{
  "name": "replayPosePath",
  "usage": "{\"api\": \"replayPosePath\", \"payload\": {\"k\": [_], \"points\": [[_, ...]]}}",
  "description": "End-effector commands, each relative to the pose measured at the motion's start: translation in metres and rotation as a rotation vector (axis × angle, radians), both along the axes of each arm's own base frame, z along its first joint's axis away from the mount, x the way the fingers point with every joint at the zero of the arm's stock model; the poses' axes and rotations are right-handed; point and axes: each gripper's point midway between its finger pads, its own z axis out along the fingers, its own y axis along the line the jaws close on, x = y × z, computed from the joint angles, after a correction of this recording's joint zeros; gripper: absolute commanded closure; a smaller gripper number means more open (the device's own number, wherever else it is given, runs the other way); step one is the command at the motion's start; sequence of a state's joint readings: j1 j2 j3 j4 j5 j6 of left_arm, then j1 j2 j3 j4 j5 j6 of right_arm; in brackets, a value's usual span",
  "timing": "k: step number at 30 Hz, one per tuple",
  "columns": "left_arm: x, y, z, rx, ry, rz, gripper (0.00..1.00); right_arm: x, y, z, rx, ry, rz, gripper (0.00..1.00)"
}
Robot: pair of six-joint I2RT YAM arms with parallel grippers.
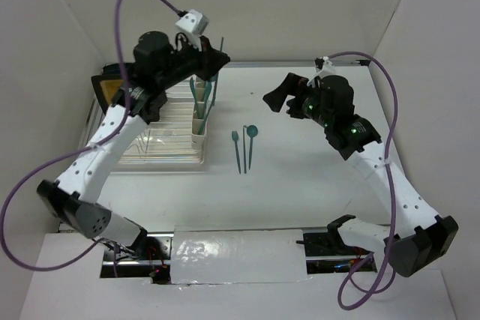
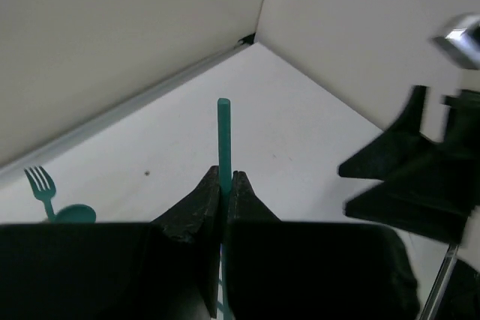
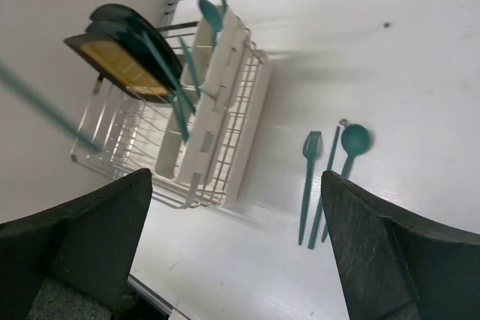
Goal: Sort the eating utensils into containers
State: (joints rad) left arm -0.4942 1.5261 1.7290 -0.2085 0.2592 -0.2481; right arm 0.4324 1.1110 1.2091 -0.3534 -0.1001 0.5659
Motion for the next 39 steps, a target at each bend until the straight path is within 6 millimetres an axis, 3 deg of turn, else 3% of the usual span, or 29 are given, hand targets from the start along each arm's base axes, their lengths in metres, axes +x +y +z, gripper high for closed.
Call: {"api": "replayPosePath", "payload": {"k": [1, 3, 4, 6, 7, 9, 14, 18, 19, 20, 26, 28, 29, 33, 39], "points": [[-0.038, 0.013, 0.039, 0.013, -0.215, -0.150, 1.00, -0.002, 0.002, -0.034, -0.009, 0.111, 0.019, 0.00], [-0.040, 0.033, 0.032, 0.014, -0.225, -0.137, 1.00, -0.001, -0.004, -0.042, -0.006, 0.116, -0.024, 0.00], [-0.048, 0.032, 0.038, -0.002, -0.277, -0.163, 1.00, -0.002, -0.005, -0.048, -0.012, 0.126, -0.024, 0.00], [-0.056, 0.047, 0.049, -0.022, -0.391, -0.142, 1.00, 0.000, -0.005, -0.052, -0.029, 0.120, -0.019, 0.00], [-0.051, 0.048, 0.014, -0.016, -0.396, -0.147, 0.98, 0.004, -0.004, -0.061, -0.058, 0.129, -0.011, 0.00], [-0.054, 0.053, -0.006, -0.006, -0.405, -0.154, 0.96, 0.004, -0.004, -0.067, -0.075, 0.146, -0.008, 0.00], [-0.036, 0.053, -0.026, 0.023, -0.338, -0.191, 1.00, 0.015, -0.001, -0.110, -0.115, 0.262, -0.022, 0.00], [-0.036, 0.058, -0.035, 0.019, -0.388, -0.204, 1.00, 0.016, 0.007, -0.122, -0.118, 0.273, -0.007, 0.00], [-0.036, 0.057, -0.053, 0.021, -0.359, -0.212, 1.00, 0.015, 0.009, -0.132, -0.135, 0.293, 0.002, 0.00], [-0.034, 0.060, -0.046, 0.015, -0.398, -0.212, 1.00, 0.013, 0.014, -0.139, -0.147, 0.297, 0.020, 0.00], [-0.034, 0.063, -0.074, 0.013, -0.366, -0.252, 1.00, 0.014, 0.027, -0.172, -0.242, 0.313, 0.073, 0.01], [-0.035, 0.064, -0.079, 0.009, -0.380, -0.251, 1.00, 0.018, 0.032, -0.174, -0.257, 0.275, 0.103, 0.05], [-0.035, 0.064, -0.094, 0.007, -0.355, -0.250, 1.00, 0.018, 0.037, -0.181, -0.276, 0.276, 0.130, 0.08], [-0.035, 0.066, -0.106, 0.012, -0.346, -0.247, 0.99, 0.030, 0.048, -0.195, -0.322, 0.288, 0.151, 0.11], [-0.039, 0.064, -0.124, 0.041, -0.316, -0.273, 0.88, 0.040, 0.068, -0.209, -0.348, 0.307, 0.207, 0.25]]}}
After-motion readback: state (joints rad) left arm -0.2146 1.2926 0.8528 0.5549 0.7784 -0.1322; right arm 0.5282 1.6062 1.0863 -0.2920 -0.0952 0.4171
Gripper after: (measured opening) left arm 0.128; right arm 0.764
